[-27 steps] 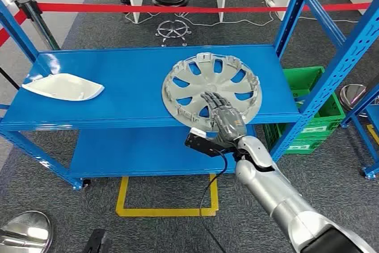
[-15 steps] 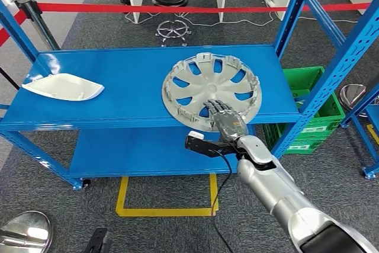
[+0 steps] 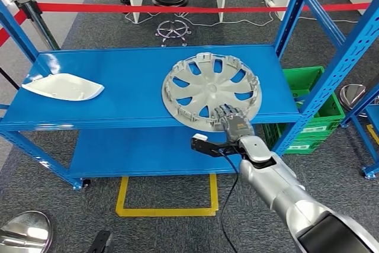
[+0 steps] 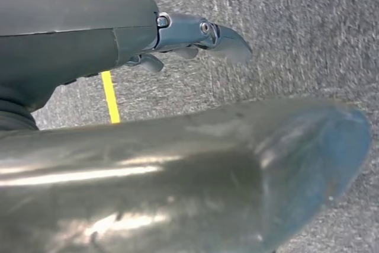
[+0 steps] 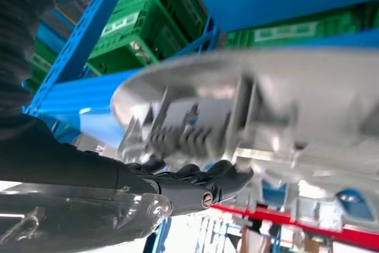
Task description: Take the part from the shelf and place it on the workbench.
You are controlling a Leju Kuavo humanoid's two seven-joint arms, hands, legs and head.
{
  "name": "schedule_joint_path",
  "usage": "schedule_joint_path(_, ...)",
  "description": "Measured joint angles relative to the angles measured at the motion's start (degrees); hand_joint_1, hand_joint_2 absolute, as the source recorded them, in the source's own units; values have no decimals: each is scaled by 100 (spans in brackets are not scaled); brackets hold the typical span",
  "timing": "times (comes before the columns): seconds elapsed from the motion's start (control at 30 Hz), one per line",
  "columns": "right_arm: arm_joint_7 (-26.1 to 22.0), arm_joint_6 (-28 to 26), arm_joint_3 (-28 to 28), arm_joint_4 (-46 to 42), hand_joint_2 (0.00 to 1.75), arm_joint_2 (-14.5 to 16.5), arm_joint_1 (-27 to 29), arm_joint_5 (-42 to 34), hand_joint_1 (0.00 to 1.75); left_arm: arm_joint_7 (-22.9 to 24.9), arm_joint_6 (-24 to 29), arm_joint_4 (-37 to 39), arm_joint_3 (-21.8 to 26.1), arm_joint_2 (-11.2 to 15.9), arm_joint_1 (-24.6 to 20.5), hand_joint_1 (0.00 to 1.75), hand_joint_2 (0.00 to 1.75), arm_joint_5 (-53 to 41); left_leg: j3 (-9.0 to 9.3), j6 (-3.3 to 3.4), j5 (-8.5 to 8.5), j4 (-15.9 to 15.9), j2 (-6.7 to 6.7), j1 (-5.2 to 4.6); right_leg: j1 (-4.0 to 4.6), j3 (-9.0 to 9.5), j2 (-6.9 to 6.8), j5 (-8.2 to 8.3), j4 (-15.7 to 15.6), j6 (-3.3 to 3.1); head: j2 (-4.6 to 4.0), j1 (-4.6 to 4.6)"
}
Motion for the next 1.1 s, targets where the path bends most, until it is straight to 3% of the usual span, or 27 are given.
schedule_joint_path(0.57, 172, -798, -68, 289, 175, 50, -202, 304, 0, 120, -39, 0, -75, -3, -4, 0, 0, -301, -1, 4, 6, 0, 0, 0, 0, -1, -1, 4, 0, 2, 0, 1)
schedule_joint_path(1.1, 52, -331, -91, 515, 175, 262, -110, 607, 0, 127, -35, 0, -84, -2, -6, 0, 0, -309, -3, 4, 6, 0, 0, 1, 1, -4, -1, 4, 0, 2, 0, 0)
